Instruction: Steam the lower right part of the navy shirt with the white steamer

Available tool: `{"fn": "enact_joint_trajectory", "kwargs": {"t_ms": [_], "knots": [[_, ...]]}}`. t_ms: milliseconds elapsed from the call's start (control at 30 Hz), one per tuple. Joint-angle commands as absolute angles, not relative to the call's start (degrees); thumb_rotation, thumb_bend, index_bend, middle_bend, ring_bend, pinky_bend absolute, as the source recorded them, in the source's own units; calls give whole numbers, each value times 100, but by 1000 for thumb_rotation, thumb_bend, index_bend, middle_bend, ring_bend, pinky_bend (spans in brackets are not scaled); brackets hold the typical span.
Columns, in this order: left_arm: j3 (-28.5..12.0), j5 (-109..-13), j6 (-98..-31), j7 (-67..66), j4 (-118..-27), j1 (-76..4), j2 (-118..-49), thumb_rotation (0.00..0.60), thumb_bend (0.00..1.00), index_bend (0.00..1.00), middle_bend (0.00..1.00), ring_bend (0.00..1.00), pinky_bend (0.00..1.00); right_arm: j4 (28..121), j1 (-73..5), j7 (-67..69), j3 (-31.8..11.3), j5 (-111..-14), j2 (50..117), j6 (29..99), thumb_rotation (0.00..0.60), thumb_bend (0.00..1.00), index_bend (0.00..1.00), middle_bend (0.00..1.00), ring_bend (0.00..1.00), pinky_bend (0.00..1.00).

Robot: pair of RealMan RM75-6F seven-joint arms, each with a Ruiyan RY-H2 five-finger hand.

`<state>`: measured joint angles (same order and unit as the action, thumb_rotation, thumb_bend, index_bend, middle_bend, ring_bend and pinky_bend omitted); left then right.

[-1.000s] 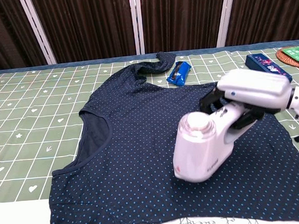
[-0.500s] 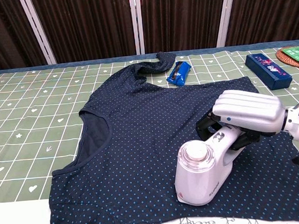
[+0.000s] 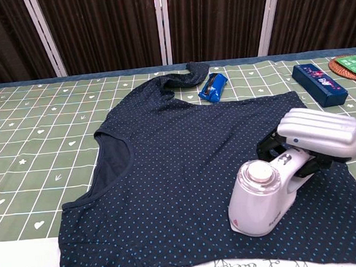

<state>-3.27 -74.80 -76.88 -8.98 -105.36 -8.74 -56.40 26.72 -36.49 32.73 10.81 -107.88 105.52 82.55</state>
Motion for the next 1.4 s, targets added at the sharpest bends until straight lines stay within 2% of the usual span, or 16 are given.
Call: {"fn": "enact_joint_trajectory", "kwargs": {"t_ms": [33,333,533,1167,1400], "knots": [[-331,-7461,-7676,-909,-10529,-882,-5650,600,0,0,0,0,0,2480,-3528,3385,1101,-10721,10551,8342,600,827,826,680,672,897],[-321,-7479,-7681,-943,-10541,-891,-5677,600,0,0,0,0,0,1773,-3278,3533,1169,-10634,10632,8428,600,826,827,680,672,895],[-314,-7479,-7651,-943,-10538,-908,-5684,600,0,0,0,0,0,1614,-3261,3631,1216,-10645,10658,8551,600,826,826,680,672,895],[-315,-7459,-7648,-930,-10517,-916,-5681,600,0,0,0,0,0,2307,-3545,3177,1616,-11161,10745,9087,600,821,827,680,672,895],[-313,-7463,-7651,-908,-10513,-914,-5672,600,0,0,0,0,0,2321,-3535,3072,1511,-10989,10631,8868,600,820,827,680,672,895]]}}
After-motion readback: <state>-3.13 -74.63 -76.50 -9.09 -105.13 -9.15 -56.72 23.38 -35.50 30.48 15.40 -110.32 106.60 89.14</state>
